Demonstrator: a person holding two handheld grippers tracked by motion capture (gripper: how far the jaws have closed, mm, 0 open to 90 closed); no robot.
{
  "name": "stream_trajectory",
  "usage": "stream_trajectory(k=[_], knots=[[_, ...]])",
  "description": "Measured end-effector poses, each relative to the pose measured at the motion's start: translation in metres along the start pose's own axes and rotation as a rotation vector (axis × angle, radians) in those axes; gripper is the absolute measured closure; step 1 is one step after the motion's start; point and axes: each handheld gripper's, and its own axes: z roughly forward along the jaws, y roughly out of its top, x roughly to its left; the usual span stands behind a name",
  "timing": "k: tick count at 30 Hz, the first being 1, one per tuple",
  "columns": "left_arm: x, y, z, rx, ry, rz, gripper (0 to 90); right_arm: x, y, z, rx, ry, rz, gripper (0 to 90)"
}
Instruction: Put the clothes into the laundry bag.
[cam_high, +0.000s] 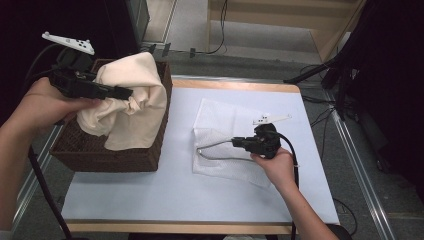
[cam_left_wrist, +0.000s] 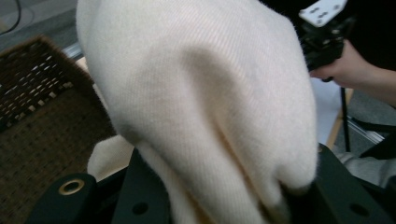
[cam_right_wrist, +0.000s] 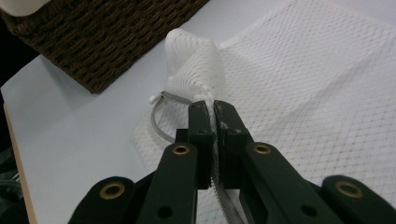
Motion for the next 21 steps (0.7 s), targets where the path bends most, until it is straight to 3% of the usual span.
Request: stream_trajectory(k=[8, 14, 21], knots=[[-0.029, 0.016, 0.016, -0.011, -0.074, 0.068, 62.9, 0.000, 0.003, -0.002, -0.008, -0.003, -0.005, 87.5], [-0.047, 0.025, 0.030, -0.024, -0.124, 0.093, 62.9, 0.000, 0.004, -0.003, -0.011, -0.005, -0.007, 87.5], [-0.061, 0.022, 0.047, -0.017, -0.170, 0.112, 62.7, -0.001, 0.005, -0.006, -0.014, -0.009, -0.004, 87.5]])
